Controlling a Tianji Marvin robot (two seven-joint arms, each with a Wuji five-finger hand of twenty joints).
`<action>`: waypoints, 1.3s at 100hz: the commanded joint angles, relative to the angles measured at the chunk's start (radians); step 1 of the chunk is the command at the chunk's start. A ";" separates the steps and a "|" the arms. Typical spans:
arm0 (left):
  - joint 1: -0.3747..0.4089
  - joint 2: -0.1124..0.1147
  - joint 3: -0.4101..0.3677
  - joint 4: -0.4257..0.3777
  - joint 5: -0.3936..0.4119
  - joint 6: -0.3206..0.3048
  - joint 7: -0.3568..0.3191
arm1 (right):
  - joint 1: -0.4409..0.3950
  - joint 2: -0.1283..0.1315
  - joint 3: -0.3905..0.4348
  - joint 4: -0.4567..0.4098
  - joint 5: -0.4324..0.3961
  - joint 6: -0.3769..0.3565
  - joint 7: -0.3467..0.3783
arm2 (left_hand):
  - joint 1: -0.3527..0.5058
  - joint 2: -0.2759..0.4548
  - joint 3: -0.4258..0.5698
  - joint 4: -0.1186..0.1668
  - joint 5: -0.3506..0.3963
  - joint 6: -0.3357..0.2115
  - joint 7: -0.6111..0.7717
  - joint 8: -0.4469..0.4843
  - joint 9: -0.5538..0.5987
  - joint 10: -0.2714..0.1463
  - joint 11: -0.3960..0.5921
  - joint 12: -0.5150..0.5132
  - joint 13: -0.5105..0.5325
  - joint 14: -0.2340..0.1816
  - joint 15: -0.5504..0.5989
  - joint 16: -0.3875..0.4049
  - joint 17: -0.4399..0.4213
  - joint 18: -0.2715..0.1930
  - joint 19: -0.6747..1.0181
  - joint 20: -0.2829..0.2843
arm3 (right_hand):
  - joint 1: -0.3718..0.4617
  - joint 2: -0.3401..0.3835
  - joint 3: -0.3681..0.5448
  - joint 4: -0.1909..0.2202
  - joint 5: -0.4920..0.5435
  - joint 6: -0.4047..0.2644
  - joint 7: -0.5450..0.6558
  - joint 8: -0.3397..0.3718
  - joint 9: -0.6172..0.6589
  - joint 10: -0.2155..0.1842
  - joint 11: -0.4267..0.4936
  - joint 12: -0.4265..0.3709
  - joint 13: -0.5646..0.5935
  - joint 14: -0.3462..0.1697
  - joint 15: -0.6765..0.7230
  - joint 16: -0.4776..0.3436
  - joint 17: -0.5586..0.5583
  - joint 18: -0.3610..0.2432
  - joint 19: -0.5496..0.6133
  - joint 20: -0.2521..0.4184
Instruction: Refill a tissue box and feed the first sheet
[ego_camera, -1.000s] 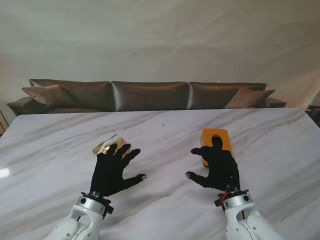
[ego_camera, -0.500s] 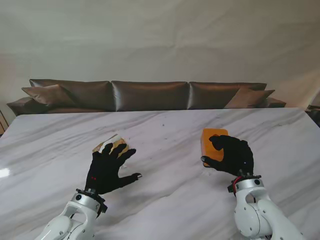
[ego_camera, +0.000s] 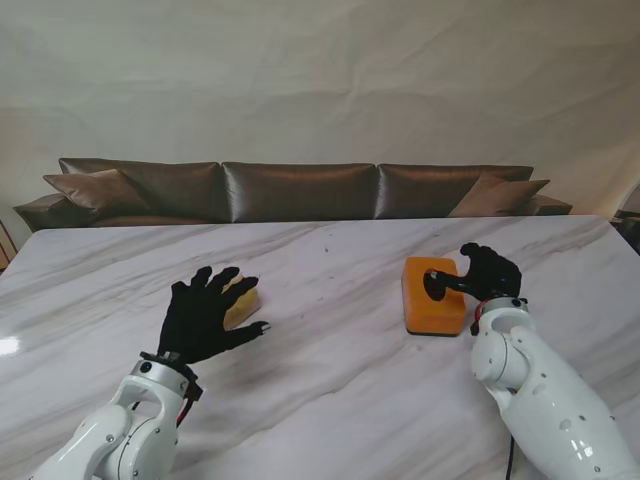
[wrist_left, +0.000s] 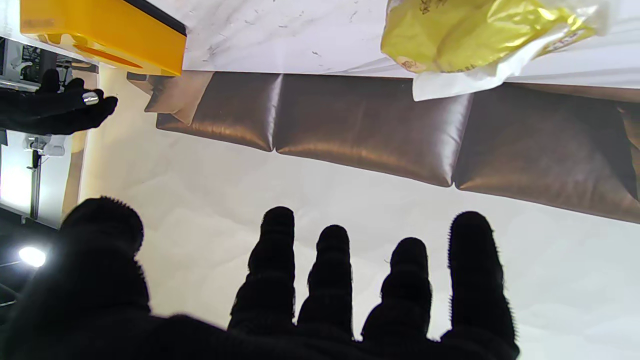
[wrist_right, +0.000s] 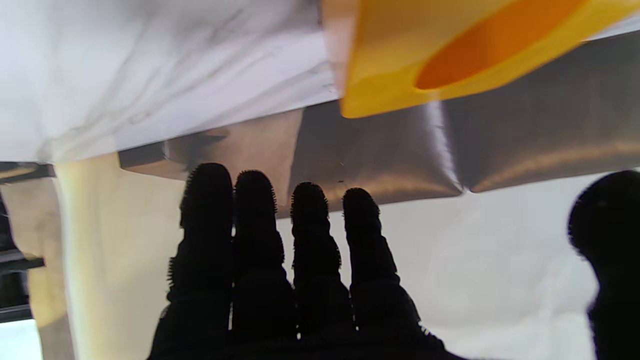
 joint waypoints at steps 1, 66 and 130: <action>0.001 0.003 -0.010 -0.008 -0.008 0.002 -0.015 | 0.050 -0.009 -0.007 0.039 0.013 0.022 0.026 | -0.024 0.038 -0.022 -0.018 -0.012 0.029 -0.003 -0.008 -0.007 -0.001 -0.002 -0.002 -0.008 -0.021 -0.002 0.006 -0.010 0.024 -1.078 0.010 | -0.006 -0.017 0.011 0.030 -0.027 0.053 0.035 -0.048 -0.018 0.043 0.035 -0.028 0.014 0.042 0.031 0.012 0.028 -0.009 0.036 0.012; -0.010 0.003 -0.012 0.004 -0.018 0.035 -0.037 | 0.232 -0.033 -0.157 0.292 0.194 0.028 0.114 | -0.028 0.045 -0.026 -0.019 0.001 0.020 0.008 0.005 0.011 0.000 -0.001 0.001 -0.005 -0.022 -0.006 0.007 -0.010 0.025 -1.078 0.011 | -0.015 -0.003 0.027 0.084 0.003 0.106 0.036 -0.090 0.061 0.056 0.058 0.012 0.075 0.068 0.057 0.030 0.073 0.007 0.076 0.009; 0.002 0.000 -0.018 0.009 -0.021 0.039 -0.018 | 0.173 -0.001 -0.194 0.131 0.136 -0.022 0.235 | -0.031 0.047 -0.026 -0.019 0.003 0.017 0.009 0.010 0.015 0.000 0.000 0.002 -0.004 -0.023 -0.007 0.007 -0.009 0.025 -1.079 0.012 | 0.329 -0.142 0.011 0.306 -0.013 0.049 0.085 -0.074 0.077 0.002 0.086 0.059 0.176 -0.005 0.101 0.073 0.128 -0.052 0.115 0.019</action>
